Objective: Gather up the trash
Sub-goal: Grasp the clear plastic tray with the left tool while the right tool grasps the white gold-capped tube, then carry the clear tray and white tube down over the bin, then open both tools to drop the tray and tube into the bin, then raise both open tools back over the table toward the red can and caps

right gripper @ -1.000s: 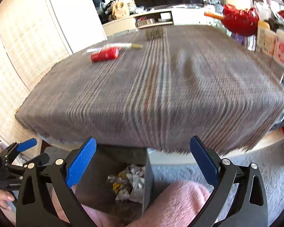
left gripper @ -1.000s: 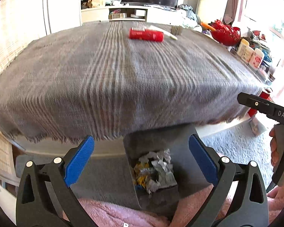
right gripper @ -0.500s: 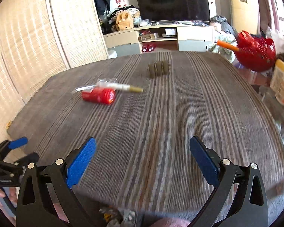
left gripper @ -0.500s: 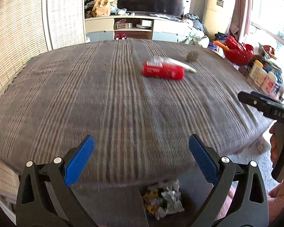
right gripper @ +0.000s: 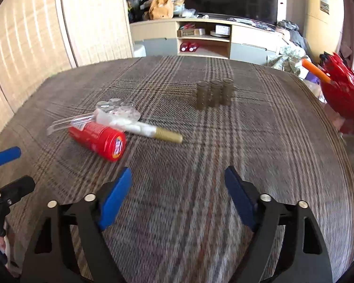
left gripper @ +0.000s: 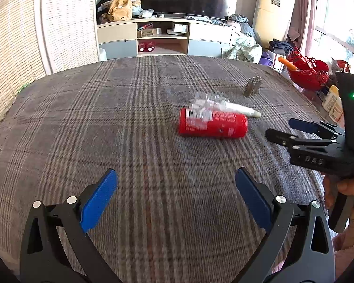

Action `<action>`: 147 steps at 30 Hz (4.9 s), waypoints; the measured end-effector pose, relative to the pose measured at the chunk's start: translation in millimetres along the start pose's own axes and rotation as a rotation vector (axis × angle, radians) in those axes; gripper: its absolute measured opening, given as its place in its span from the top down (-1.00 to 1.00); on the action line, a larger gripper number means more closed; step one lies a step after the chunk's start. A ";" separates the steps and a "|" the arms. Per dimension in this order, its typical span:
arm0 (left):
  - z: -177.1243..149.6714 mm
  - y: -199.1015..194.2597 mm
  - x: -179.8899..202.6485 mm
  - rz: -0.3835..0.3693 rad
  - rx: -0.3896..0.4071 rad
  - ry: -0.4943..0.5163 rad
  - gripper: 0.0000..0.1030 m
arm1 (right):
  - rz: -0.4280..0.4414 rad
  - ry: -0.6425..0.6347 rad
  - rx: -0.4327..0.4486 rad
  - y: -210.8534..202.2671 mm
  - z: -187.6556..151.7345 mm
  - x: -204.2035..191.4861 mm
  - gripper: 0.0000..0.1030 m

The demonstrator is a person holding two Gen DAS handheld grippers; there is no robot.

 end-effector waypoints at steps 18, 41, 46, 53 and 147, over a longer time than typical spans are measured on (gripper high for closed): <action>52.0 43.9 5.6 -0.060 -0.007 0.063 -0.46 | 0.070 -0.151 -0.060 40.6 38.6 -31.2 -0.12; 38.0 13.3 29.6 -0.042 0.018 0.136 0.66 | 0.092 -0.146 -0.041 -2.8 19.2 -29.6 0.73; 35.6 -30.5 38.6 -0.020 0.081 0.145 0.66 | 0.071 -0.124 0.002 -38.5 10.9 -19.6 0.73; 9.8 -91.8 55.1 -0.018 0.134 0.134 0.66 | 0.084 -0.103 0.065 -102.6 -13.6 -21.4 0.73; -169.7 -89.1 35.6 0.007 -0.061 -0.057 -0.84 | -0.008 0.237 0.115 -152.5 -176.4 34.7 -0.93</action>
Point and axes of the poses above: each gripper's, at about its wrist camera, not at the fingertips, and y roughly the way its jaws point, x to its right, z to its top, the point moved 5 cm from there along y, roughly the way its jaws point, and after that the axes turned 7 degrees about -z, right-handed, at the moved point
